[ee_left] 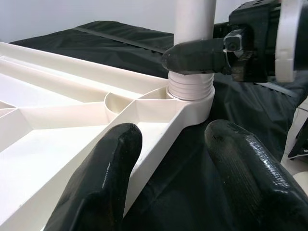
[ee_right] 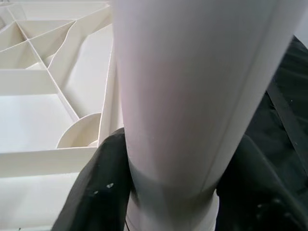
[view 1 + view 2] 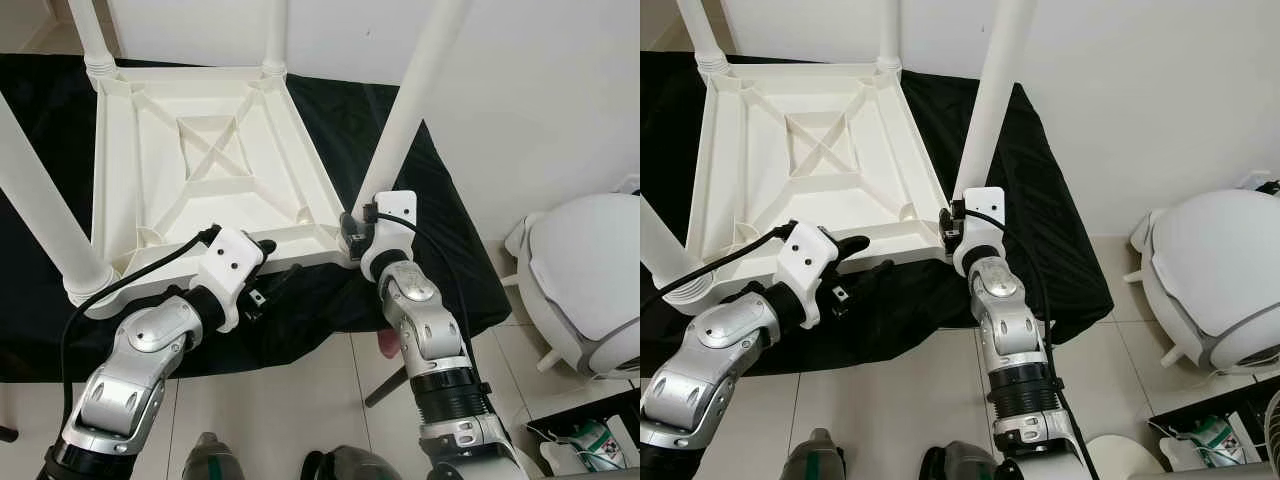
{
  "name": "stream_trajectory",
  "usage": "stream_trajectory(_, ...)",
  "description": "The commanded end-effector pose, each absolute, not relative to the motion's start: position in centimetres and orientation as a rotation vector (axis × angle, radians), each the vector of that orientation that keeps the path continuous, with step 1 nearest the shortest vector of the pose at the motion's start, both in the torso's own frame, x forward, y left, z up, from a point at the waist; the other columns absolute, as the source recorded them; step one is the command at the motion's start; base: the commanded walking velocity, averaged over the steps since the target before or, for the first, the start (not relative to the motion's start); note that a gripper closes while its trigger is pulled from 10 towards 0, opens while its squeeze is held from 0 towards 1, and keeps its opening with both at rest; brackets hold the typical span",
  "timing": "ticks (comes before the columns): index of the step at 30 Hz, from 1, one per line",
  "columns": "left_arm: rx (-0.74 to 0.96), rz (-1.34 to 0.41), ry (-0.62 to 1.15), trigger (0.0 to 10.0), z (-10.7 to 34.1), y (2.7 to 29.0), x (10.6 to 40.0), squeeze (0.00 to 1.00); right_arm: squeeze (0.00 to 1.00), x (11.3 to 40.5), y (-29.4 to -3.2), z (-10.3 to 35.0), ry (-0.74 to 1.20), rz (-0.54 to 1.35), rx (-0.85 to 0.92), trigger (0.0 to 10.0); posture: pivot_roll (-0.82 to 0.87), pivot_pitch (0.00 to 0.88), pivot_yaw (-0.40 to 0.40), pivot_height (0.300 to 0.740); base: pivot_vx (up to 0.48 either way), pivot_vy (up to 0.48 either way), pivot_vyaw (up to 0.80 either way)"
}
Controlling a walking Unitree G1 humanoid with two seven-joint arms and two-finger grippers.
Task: Building children table
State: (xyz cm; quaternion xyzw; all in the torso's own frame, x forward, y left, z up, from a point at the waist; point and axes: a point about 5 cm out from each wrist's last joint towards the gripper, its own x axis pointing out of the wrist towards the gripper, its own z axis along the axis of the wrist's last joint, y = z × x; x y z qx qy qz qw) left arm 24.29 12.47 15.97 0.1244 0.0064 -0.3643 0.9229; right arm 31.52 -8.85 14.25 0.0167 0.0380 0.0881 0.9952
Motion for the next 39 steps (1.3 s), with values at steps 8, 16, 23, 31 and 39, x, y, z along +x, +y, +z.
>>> stream_trajectory(8, 0.262, -0.751, 0.021, 10.0, 15.7, 12.4, 24.4, 0.00, 1.00, 30.4, -7.7, 14.1, 0.075, 0.444, 0.107, 10.0, 0.07, 0.000, -0.131, 0.740, 0.000, 0.000, 0.00)
stream_trajectory(16, 0.257, -0.744, 0.015, 10.0, 15.8, 12.3, 24.5, 0.00, 0.00, 31.7, -10.0, 14.5, 0.018, 0.585, -0.003, 10.0, 0.07, 0.000, -0.130, 0.740, 0.000, 0.000, 0.00)
stream_trajectory(23, 0.254, -0.744, 0.011, 10.0, 16.0, 12.3, 24.6, 0.00, 0.00, 33.6, -12.7, 14.9, -0.013, 0.682, -0.072, 10.0, 0.07, 0.000, -0.129, 0.740, 0.000, 0.000, 0.00)
stream_trajectory(31, 0.247, -0.728, 0.007, 10.0, 16.2, 12.5, 24.6, 0.00, 0.00, 35.0, -12.4, 14.7, 0.012, 0.813, -0.094, 10.0, 0.08, 0.008, -0.126, 0.740, 0.000, 0.000, 0.00)
stream_trajectory(39, 0.244, -0.720, 0.002, 10.0, 16.3, 12.5, 24.6, 0.00, 0.00, 35.6, -10.7, 13.9, 0.038, 0.956, -0.106, 10.0, 0.09, 0.009, -0.130, 0.740, 0.000, 0.000, 0.00)
